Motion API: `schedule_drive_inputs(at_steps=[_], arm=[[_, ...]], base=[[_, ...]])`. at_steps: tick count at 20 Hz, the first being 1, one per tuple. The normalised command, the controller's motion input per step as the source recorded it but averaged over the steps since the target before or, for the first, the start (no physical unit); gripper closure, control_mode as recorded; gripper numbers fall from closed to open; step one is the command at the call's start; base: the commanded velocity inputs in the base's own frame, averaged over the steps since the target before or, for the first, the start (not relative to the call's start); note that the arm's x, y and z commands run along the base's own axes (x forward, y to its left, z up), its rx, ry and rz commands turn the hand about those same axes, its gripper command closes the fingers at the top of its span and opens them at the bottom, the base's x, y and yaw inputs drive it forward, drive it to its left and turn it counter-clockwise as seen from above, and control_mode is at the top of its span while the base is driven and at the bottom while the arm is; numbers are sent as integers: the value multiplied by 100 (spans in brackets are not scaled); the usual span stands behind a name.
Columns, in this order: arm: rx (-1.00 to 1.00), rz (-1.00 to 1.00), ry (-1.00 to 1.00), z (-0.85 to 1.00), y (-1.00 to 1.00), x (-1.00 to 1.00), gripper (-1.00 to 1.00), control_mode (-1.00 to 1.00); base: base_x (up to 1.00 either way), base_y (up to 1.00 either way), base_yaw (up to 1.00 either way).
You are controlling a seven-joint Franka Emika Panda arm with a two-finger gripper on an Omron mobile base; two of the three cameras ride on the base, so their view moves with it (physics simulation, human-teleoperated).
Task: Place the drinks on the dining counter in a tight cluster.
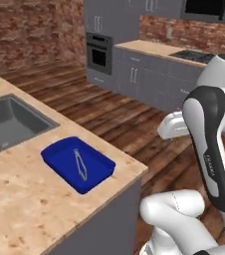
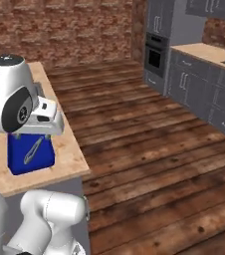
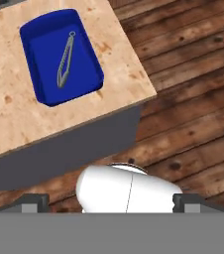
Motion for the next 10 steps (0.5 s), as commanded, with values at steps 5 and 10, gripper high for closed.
schedule_drive_inputs(at_steps=[5, 10], arm=[[0, 0, 0, 0, 0, 0, -100, 100], [0, 0, 0, 0, 0, 0, -100, 100]], base=[[35, -74, -69], [52, -56, -65]])
